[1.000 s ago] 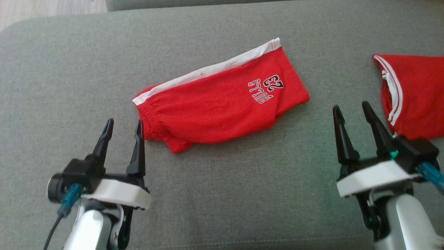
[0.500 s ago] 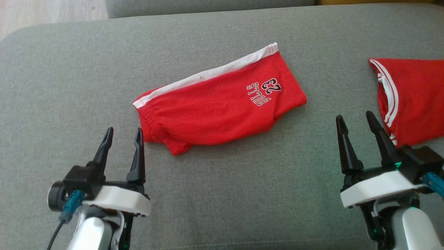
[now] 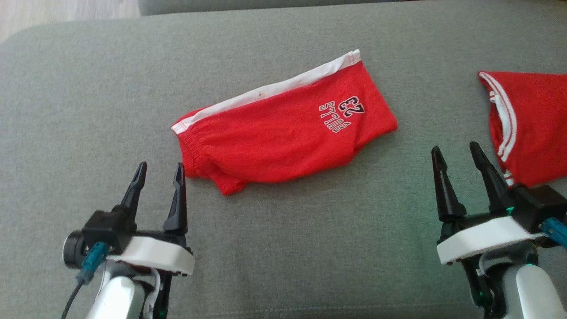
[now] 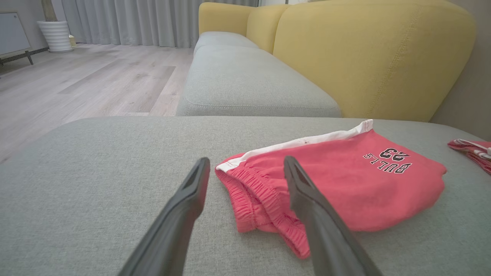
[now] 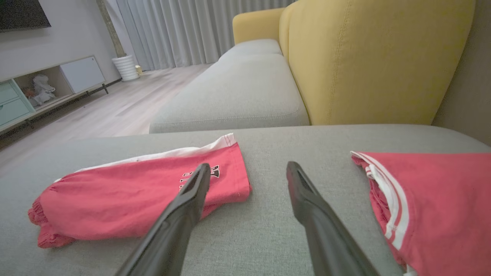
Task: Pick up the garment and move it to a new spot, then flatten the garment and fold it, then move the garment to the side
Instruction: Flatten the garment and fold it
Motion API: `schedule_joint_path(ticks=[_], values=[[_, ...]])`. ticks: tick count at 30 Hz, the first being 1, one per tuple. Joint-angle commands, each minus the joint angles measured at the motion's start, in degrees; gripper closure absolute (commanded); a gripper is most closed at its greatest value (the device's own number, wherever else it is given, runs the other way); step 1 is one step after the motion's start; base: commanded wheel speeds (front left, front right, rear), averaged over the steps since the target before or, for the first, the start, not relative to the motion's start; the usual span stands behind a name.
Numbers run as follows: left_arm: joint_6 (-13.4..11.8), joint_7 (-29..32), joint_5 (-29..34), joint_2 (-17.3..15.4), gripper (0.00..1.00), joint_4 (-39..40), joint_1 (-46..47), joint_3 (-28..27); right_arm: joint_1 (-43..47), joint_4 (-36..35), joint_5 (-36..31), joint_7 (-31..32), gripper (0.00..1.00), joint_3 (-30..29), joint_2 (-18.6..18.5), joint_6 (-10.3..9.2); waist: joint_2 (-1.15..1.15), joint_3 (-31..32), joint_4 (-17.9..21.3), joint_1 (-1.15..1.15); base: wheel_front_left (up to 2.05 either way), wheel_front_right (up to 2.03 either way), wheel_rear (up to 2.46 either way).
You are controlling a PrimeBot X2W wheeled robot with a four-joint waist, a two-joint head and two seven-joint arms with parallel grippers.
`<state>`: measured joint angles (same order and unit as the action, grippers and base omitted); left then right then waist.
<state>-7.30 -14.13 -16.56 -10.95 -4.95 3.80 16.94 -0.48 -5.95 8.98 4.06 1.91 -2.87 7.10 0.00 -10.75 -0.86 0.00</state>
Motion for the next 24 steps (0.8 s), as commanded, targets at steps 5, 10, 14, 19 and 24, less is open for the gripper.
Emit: schedule_joint_path(ticks=[5, 10, 14, 19, 24], values=[[-0.10, -0.20, -0.55, -0.85, 0.00, 2.13, 4.00, -1.70, -3.95, 3.28, -0.21, 0.59, 0.00, -0.37, -0.11, 0.39, 0.00, -2.48, -1.54, 0.00, 0.00, 0.00, 0.00], [0.58, -0.50, -0.50, 0.39, 0.00, 1.70, 6.33, -0.97, -12.36, 14.05, 0.08, -0.67, 0.00, -0.30, -0.93, 0.39, 0.00, -6.05, -3.81, 0.00, 0.00, 0.00, 0.00], [1.35, -0.70, -0.31, 1.32, 0.00, 0.98, 8.14, -0.54, -20.46, 23.87, -0.25, -1.72, 0.00, 0.48, -1.63, 0.39, 0.00, -8.13, -5.71, 0.00, 0.00, 0.00, 0.00], [2.12, -0.82, -0.06, 2.16, 0.00, -0.05, 9.40, -0.66, -28.33, 35.62, -0.24, -2.28, 0.00, 1.18, -1.64, 0.39, 0.00, -9.18, -6.95, 0.00, 0.00, 0.00, 0.00], [2.58, -0.85, 0.67, 2.99, 0.00, 0.05, 9.64, -1.17, -31.60, 44.92, -0.24, -0.92, 0.00, 0.62, -1.18, 0.39, 0.00, -9.11, -7.39, 0.00, 0.00, 0.00, 0.00]])
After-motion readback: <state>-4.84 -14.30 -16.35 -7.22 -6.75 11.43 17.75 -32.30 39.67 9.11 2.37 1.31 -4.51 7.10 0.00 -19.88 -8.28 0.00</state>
